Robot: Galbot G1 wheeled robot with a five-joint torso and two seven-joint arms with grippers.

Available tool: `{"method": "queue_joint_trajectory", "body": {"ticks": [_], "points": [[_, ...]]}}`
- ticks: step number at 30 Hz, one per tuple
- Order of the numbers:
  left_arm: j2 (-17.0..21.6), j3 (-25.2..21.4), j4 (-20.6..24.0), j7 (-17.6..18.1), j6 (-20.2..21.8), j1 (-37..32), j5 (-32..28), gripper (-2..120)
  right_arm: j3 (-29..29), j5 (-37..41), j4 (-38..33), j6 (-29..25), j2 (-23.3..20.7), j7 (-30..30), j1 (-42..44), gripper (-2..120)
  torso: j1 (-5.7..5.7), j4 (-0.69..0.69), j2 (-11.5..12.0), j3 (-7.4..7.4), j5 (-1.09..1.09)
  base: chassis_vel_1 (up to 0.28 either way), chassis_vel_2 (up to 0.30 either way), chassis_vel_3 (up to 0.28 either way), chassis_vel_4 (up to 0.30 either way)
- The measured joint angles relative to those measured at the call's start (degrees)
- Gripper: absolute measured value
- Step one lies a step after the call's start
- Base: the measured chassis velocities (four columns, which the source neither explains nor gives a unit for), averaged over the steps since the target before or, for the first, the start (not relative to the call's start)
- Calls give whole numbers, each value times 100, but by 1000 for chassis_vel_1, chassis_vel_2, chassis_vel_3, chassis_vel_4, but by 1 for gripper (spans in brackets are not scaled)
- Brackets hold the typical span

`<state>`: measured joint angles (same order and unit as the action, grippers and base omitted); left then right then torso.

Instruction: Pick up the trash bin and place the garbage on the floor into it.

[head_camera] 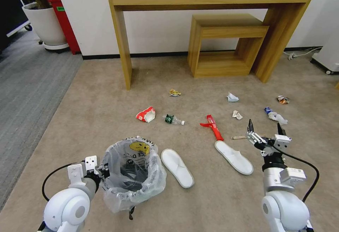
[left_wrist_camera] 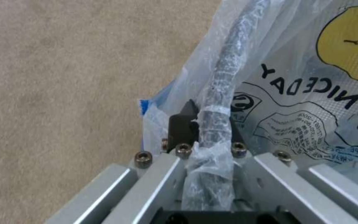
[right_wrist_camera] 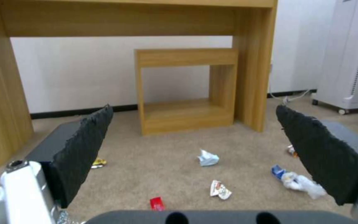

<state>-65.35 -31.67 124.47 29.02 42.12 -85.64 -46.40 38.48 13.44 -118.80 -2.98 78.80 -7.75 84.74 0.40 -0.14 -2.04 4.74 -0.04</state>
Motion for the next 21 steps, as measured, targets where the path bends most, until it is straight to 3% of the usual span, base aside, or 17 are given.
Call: {"method": "queue_joint_trajectory", "body": {"ticks": [9,18,19,21], "points": [[-21,-5,0,-3,-5,-10,18,0,-110,32,50,123,-64,-18,-50,100,1,0,0,0,0,-52,48,42,-54],[-51,-16,-9,-10,-13,-31,66,0,-705,1437,123,2048,-496,-228,-338,100,0,0,0,0,0,0,0,0,0],[-51,-16,-9,-10,-13,-31,66,0,-705,1437,123,2048,-496,-228,-338,100,0,0,0,0,0,0,0,0,0],[-77,-20,-24,-12,-20,-37,82,0,-1050,2120,261,2578,-738,-670,-532,100,0,0,0,0,0,0,0,0,0]]}}
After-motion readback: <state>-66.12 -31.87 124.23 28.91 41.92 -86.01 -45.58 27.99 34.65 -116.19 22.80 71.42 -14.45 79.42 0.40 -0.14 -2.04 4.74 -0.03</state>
